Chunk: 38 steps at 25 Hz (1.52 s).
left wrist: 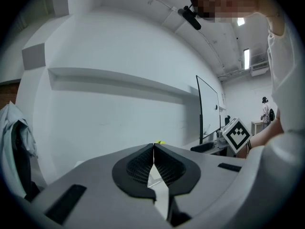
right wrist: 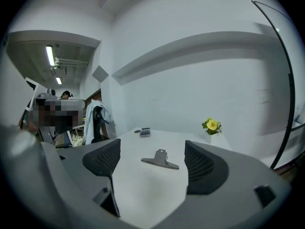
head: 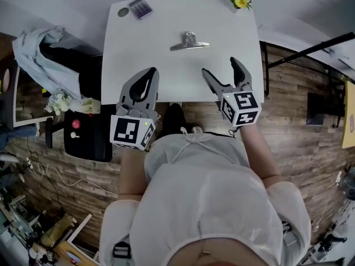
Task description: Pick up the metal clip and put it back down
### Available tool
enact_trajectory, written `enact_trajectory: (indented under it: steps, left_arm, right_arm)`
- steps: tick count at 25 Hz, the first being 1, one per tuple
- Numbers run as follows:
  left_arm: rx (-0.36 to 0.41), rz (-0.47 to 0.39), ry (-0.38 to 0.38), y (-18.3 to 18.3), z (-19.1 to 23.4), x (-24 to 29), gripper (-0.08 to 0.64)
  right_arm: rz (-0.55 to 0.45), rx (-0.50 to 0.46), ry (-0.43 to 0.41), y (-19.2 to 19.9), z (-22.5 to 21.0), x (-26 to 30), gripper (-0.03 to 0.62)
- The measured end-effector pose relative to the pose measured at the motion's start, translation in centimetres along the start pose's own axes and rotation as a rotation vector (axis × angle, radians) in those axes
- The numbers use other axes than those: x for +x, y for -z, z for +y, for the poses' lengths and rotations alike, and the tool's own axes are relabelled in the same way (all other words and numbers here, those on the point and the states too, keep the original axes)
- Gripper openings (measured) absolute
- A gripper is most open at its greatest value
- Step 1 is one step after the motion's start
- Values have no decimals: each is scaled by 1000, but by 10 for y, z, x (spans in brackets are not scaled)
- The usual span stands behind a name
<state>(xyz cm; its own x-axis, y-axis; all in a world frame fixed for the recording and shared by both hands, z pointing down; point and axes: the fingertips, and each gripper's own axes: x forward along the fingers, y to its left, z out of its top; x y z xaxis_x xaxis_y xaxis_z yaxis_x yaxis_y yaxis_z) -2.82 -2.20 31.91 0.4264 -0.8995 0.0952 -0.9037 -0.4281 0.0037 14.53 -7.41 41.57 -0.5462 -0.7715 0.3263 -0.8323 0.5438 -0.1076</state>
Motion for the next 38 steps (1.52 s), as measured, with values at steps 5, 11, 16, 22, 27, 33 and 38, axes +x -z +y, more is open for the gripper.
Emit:
enact_trajectory:
  steps: [5, 11, 16, 22, 27, 33, 38]
  left_arm:
    - [-20, 0, 58, 2, 39, 42, 19]
    - [-44, 95, 128, 36, 80, 84, 20]
    - [-91, 89, 127, 54, 118, 117, 20]
    - [-102, 188, 168, 88, 148, 133, 20]
    - [-110, 252, 206, 110, 163, 146, 20]
    - [-129, 288, 244, 124, 173, 157, 20]
    - [-138, 293, 265, 129, 175, 167, 20]
  right_arm:
    - [109, 46, 35, 14, -10, 64, 419]
    - [257, 76, 71, 48, -21, 134, 419]
    - [388, 110, 122, 79, -34, 183, 422]
    - [497, 170, 168, 114, -37, 223, 433]
    - [555, 154, 214, 126, -42, 248, 445]
    - [623, 167, 261, 140, -44, 259, 443]
    - [682, 164, 293, 145, -47, 258, 408]
